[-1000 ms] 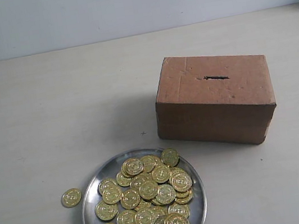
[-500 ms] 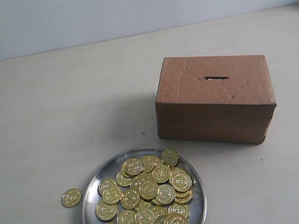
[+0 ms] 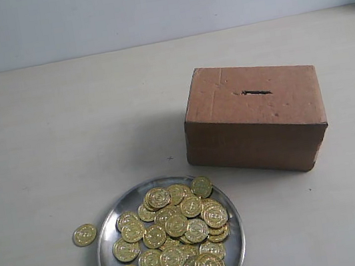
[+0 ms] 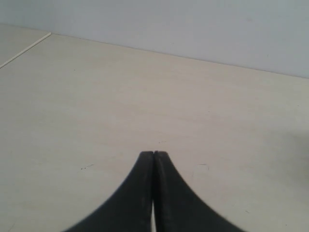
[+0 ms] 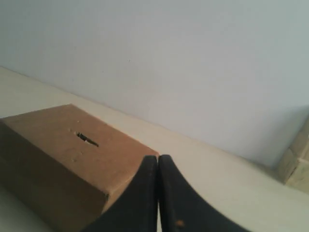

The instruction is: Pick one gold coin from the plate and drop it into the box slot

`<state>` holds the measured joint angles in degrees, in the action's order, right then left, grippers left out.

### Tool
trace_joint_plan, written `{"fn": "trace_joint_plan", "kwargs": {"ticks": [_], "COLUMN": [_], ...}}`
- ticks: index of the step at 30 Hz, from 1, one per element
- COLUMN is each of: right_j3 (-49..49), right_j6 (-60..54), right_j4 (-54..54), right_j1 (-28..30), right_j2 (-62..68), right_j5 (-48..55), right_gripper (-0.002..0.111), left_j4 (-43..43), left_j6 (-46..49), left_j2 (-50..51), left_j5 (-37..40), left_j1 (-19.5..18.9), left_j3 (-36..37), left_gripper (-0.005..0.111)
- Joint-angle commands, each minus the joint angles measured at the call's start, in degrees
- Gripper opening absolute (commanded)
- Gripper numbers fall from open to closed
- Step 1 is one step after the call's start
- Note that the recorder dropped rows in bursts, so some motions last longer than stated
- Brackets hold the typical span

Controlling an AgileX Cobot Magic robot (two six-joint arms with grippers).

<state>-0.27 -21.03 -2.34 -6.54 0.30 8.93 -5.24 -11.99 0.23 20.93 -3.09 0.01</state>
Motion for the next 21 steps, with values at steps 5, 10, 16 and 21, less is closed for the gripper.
{"fn": "trace_joint_plan", "kwargs": {"ticks": [5, 10, 16, 21], "right_j3": [0.27, 0.27, 0.27, 0.27], "right_j6": [3.92, 4.72, 4.72, 4.72], "right_j4": [-5.22, -5.22, -5.22, -5.22], "right_j1": [0.28, 0.28, 0.28, 0.28], "right_j2": [-0.3, -0.3, -0.3, -0.3], "right_j5": [7.5, 7.74, 7.74, 7.74], "right_gripper": [0.0, 0.0, 0.0, 0.0], "left_j4": [-0.07, -0.07, -0.07, -0.07], "left_j6": [-0.15, -0.15, -0.15, -0.15], "left_j2": [-0.23, -0.23, -0.23, -0.23], "left_j5": [-0.51, -0.51, -0.51, -0.51], "left_j1": [0.32, 0.32, 0.32, 0.32], "left_j3": [-0.01, -0.01, -0.01, -0.01], "left_gripper": [0.0, 0.0, 0.0, 0.0]}}
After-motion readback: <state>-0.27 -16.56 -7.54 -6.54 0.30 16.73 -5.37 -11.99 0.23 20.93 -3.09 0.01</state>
